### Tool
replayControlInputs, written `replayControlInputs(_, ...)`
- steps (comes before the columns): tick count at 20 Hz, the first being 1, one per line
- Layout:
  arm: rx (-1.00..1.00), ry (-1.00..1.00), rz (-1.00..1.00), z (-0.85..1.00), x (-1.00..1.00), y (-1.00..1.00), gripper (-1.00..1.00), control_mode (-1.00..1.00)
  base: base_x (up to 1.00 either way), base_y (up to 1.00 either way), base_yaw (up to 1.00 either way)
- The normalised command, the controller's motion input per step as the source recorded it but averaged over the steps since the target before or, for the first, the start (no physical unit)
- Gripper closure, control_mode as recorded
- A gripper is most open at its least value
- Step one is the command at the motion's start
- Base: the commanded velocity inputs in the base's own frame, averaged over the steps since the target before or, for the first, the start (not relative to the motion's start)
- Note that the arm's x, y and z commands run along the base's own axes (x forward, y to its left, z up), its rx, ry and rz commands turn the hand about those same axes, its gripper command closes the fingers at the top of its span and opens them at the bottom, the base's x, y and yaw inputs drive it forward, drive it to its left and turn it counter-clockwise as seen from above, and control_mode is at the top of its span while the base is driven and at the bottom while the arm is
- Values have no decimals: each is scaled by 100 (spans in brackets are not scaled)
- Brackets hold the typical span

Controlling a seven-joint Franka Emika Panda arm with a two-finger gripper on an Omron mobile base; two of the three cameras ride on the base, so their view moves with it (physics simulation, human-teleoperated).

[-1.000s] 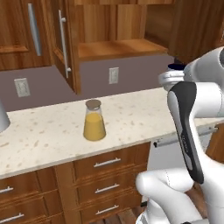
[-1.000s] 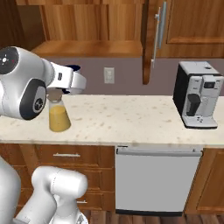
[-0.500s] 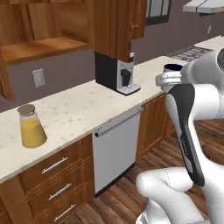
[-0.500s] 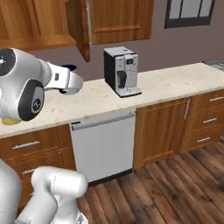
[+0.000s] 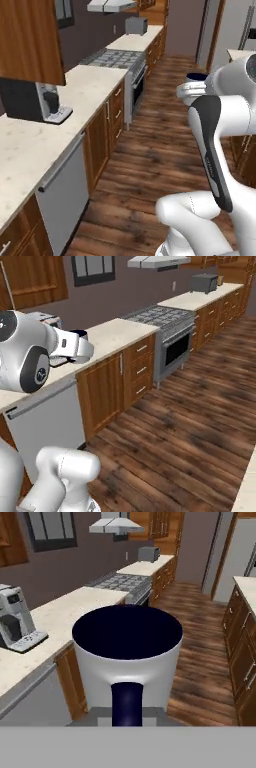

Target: There is a tray on the dining counter. Grab the cup, mug, and pitcher and place them on the tray. The pitcher may be placed next to the tray if it cannot fit the tray.

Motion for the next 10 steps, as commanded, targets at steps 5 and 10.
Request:
replayControlInputs(5, 0, 0, 0, 0, 0, 0, 100, 100, 3, 3, -77)
replayControlInputs(10, 0, 0, 0, 0, 0, 0, 100, 100, 90, 24, -28)
